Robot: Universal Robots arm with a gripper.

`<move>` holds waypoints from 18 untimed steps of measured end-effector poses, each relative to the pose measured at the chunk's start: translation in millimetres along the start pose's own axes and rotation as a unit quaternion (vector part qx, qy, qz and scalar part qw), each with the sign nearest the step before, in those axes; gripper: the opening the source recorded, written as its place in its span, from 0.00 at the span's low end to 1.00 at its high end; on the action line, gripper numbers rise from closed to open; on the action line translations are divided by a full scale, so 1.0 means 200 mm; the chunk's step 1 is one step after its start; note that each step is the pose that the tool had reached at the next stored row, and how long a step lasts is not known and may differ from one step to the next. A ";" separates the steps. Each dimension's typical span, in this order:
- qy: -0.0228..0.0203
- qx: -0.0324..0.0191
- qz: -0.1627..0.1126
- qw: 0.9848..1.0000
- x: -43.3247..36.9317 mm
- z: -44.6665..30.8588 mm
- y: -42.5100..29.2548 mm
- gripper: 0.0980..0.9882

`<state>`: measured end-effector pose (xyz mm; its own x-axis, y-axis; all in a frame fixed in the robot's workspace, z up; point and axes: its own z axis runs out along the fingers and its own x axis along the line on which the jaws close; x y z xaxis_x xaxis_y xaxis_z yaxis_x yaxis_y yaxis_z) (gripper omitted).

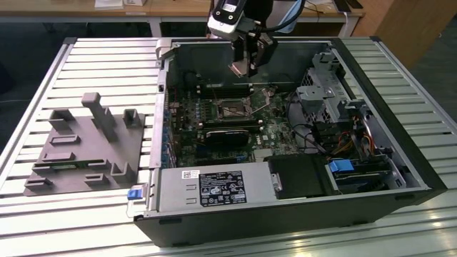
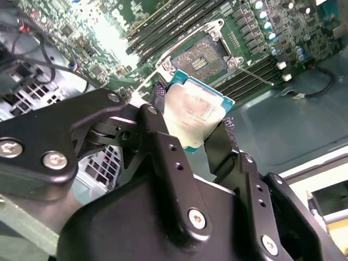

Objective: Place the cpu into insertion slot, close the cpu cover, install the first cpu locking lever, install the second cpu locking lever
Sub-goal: 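Place the cpu into insertion slot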

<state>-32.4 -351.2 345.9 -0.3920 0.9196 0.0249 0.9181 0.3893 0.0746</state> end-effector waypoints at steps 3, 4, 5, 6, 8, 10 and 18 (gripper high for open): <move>-0.001 0.001 0.019 1.000 0.000 0.008 -0.001 0.49; -0.001 0.001 0.026 1.000 0.000 0.011 -0.001 0.49; -0.002 0.002 0.033 0.999 0.000 0.014 -0.001 0.49; -0.002 0.002 0.039 0.999 0.000 0.017 -0.001 0.49; -0.003 0.003 0.052 0.999 0.000 0.023 -0.002 0.49; -0.003 0.003 0.065 0.998 0.000 0.029 -0.002 0.49; -0.006 0.006 0.118 0.993 0.000 0.051 -0.003 0.49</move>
<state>-32.4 -350.9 335.6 -0.1645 0.9860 0.0292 0.9850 0.1626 0.0570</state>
